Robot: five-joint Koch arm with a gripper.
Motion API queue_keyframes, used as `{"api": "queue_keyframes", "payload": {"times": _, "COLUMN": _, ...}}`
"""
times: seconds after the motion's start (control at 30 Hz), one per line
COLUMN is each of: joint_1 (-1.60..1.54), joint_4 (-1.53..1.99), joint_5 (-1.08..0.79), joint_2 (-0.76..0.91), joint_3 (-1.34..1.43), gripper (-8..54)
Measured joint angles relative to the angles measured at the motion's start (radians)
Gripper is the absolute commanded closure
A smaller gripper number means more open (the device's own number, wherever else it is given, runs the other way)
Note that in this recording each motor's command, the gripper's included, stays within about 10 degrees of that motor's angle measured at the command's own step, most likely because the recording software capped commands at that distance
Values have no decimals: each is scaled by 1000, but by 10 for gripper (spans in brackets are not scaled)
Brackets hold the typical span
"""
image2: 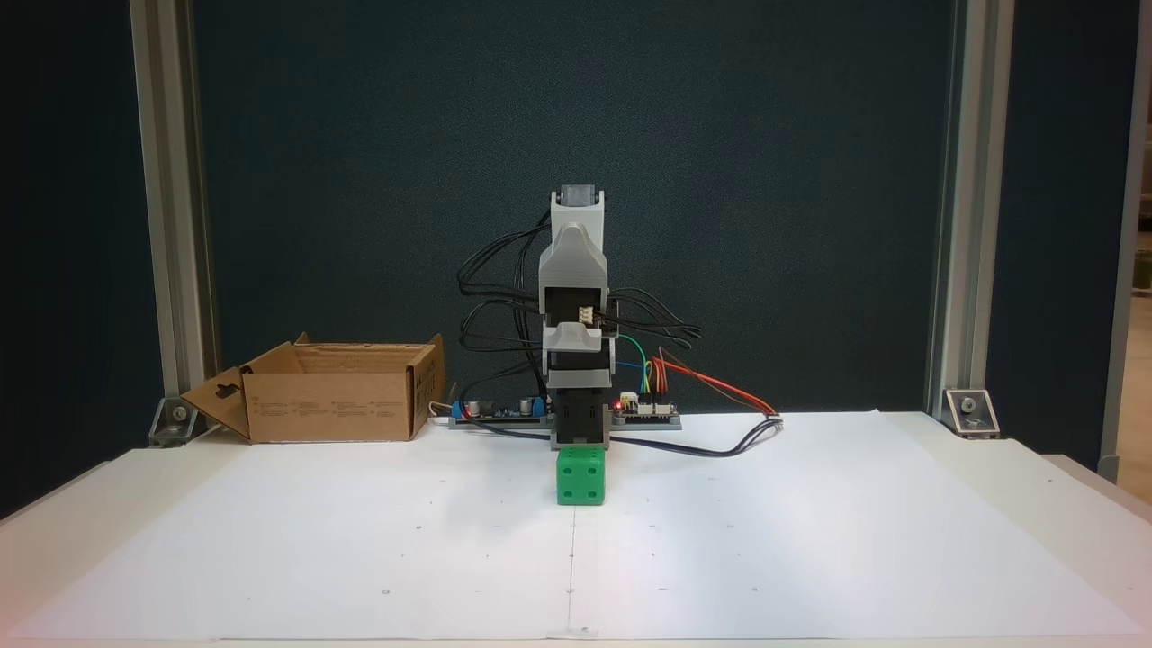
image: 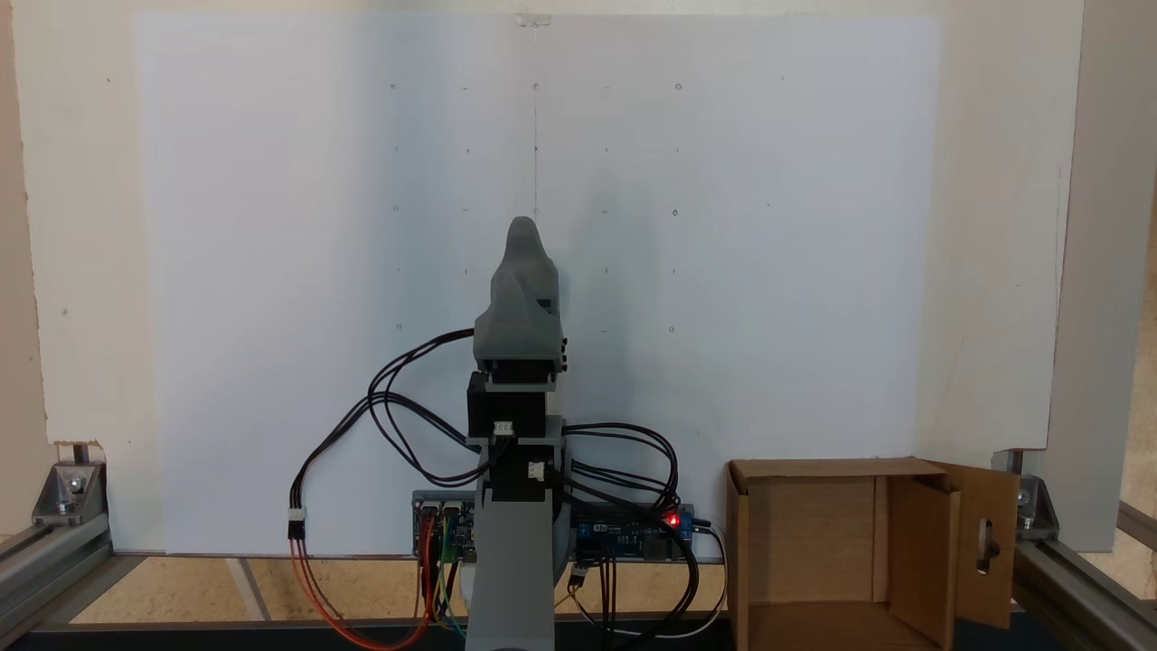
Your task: Grasp a green dice and put it in the bin.
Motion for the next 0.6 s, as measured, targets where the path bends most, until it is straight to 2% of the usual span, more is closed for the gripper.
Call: {"api": "queue_keyframes", "payload": {"times": 0.6, "joint_1": 72, "joint_4": 0, "joint_5": 0, "joint_2": 0, "joint_3": -2, "gripper": 7}}
